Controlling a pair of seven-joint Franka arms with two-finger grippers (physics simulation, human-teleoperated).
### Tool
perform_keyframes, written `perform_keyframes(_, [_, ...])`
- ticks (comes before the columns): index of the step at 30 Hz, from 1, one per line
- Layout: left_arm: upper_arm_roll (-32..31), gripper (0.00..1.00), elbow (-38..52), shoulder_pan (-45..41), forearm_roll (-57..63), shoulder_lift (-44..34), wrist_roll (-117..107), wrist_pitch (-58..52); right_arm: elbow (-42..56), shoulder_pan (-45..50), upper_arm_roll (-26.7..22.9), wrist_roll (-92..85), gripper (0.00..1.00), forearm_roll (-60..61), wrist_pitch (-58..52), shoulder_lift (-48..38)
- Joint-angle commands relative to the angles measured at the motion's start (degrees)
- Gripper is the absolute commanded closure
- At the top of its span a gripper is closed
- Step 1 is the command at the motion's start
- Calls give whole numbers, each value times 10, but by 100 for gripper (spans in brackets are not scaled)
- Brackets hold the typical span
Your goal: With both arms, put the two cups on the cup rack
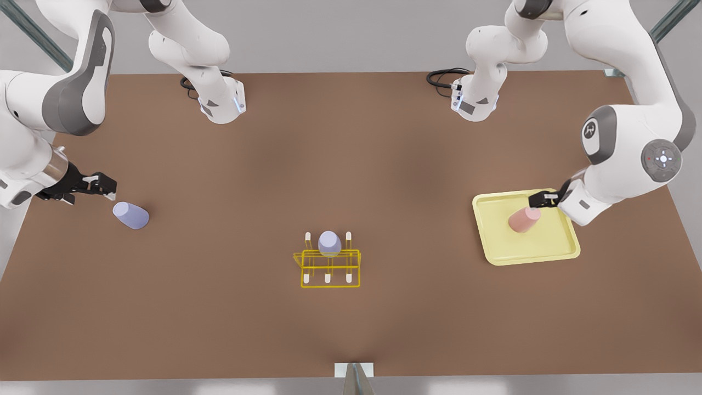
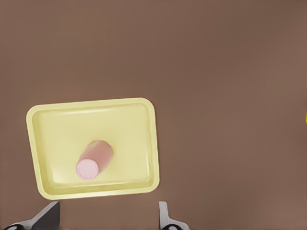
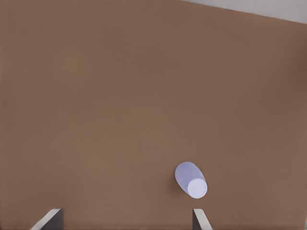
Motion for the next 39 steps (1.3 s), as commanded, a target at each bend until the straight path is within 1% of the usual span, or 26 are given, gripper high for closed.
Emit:
perform_keyframes(1, [1, 0, 0, -1, 1, -2, 10, 7, -1, 1, 2, -25, 0, 0, -5, 0])
perform_keyframes(3, [3, 0, -6, 2, 3, -2, 14, 17, -1, 1, 2, -32, 0, -3, -5, 7])
perform_keyframes(5, [44, 0, -163, 14, -1, -1, 94, 244, -12, -1, 2, -34, 0, -15, 15, 59])
perform_keyframes(6, [51, 0, -210, 14, -2, -2, 116, 308, -27, -11, 0, -36, 0, -19, 40, 71])
perform_keyframes(7, [60, 0, -245, 14, -2, -2, 120, 338, -53, -38, 0, -61, 0, -19, 85, 79])
perform_keyframes(8, [66, 0, -257, 14, -2, -1, 121, 346, -74, -63, 0, -75, 0, -14, 126, 96])
perform_keyframes(9, [70, 0, -293, 15, -2, -2, 121, 392, -94, -71, 0, -76, 0, -14, 169, 99])
perform_keyframes(11, [75, 0, -333, 16, -2, -2, 121, 430, -126, -83, 0, -78, 0, -11, 228, 97])
perform_keyframes(12, [75, 0, -342, 16, -2, -2, 121, 433, -152, -100, 0, -107, 0, -6, 265, 95])
perform_keyframes(14, [79, 0, -361, 18, -2, -1, 123, 450, -193, -110, 0, -126, 0, 12, 304, 86])
perform_keyframes(15, [86, 0, -383, 19, -1, -1, 123, 477, -212, -115, 0, -167, 0, 33, 340, 84])
perform_keyframes(16, [89, 0, -386, 19, -1, -1, 123, 477, -242, -126, 0, -220, 0, 60, 378, 75])
perform_keyframes(21, [89, 0, -390, 16, -2, 25, 121, 479, -295, -146, -2, -244, 0, 57, 382, 52])
perform_keyframes(26, [89, 0, -391, 10, -3, 51, 120, 474, -332, -147, -19, -242, 0, 36, 404, 52])
perform_keyframes(30, [89, 0, -395, 13, -3, 61, 120, 469, -370, -147, -37, -243, 0, 30, 439, 54])
perform_keyframes(33, [89, 0, -400, 13, -4, 67, 120, 469, -398, -147, -41, -241, 0, 30, 471, 52])
perform_keyframes(39, [89, 0, -405, 10, -4, 79, 120, 467, -412, -149, -55, -241, 0, 30, 501, 66])
